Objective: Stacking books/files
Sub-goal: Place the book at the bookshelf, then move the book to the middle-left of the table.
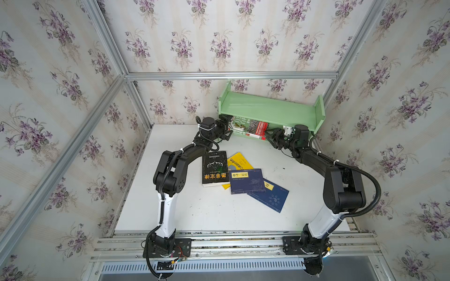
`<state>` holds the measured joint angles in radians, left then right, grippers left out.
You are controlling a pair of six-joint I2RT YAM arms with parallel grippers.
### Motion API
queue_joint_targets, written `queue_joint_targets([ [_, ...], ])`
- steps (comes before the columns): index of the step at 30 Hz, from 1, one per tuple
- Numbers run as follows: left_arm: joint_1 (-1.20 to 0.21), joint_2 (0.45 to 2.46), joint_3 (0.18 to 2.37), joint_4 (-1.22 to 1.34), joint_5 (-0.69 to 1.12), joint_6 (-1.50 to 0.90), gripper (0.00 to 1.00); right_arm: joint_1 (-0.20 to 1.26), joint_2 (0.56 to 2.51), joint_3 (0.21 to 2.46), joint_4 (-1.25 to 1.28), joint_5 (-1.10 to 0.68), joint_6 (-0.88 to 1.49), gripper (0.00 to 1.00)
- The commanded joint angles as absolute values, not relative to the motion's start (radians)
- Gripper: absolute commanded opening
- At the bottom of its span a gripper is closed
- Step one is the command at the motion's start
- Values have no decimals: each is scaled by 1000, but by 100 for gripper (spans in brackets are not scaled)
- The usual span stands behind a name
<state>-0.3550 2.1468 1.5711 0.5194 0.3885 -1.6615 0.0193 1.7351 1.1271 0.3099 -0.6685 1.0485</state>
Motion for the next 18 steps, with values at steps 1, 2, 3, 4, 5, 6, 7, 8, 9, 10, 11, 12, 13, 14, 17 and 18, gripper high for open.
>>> queue_joint_targets([
  [1, -354, 2124, 1541, 555, 424, -1648, 99, 6, 1697, 1111, 308, -635, 992, 56],
  [2, -354, 2116, 1528, 556, 431, -1644, 99, 6, 1687, 1103, 303, -632, 992, 56],
  [3, -355, 2108, 1515, 559, 435, -1640, 99, 5, 1679, 1094, 302, -631, 992, 57],
  [4, -354, 2098, 1502, 562, 438, -1636, 99, 5, 1668, 1083, 301, -627, 994, 57],
  [5, -354, 2089, 1485, 564, 445, -1629, 99, 6, 1658, 1071, 300, -626, 995, 57],
  [6, -354, 2075, 1471, 564, 451, -1619, 99, 5, 1646, 1060, 297, -626, 996, 57],
  [7, -354, 2063, 1455, 562, 457, -1607, 99, 6, 1634, 1049, 293, -626, 996, 57],
  [8, -354, 2049, 1437, 560, 467, -1593, 99, 5, 1617, 1037, 286, -627, 991, 57],
  [9, -354, 2032, 1415, 556, 478, -1576, 99, 6, 1597, 1026, 270, -625, 983, 57],
  [10, -354, 2016, 1392, 553, 487, -1560, 99, 7, 1578, 1013, 251, -621, 972, 57],
  [11, -355, 1996, 1363, 548, 497, -1539, 99, 9, 1552, 999, 221, -611, 953, 58],
  [12, -354, 1975, 1331, 542, 507, -1514, 99, 12, 1523, 985, 185, -595, 930, 59],
  [13, -354, 1954, 1300, 536, 513, -1487, 99, 14, 1497, 972, 153, -578, 911, 60],
  [14, -354, 1930, 1265, 518, 519, -1449, 99, 20, 1468, 953, 118, -555, 892, 62],
  [17, -355, 1855, 1186, 404, 513, -1315, 99, 42, 1397, 899, 43, -494, 851, 67],
  [18, -356, 1838, 1176, 354, 510, -1270, 99, 52, 1375, 884, 21, -473, 840, 68],
])
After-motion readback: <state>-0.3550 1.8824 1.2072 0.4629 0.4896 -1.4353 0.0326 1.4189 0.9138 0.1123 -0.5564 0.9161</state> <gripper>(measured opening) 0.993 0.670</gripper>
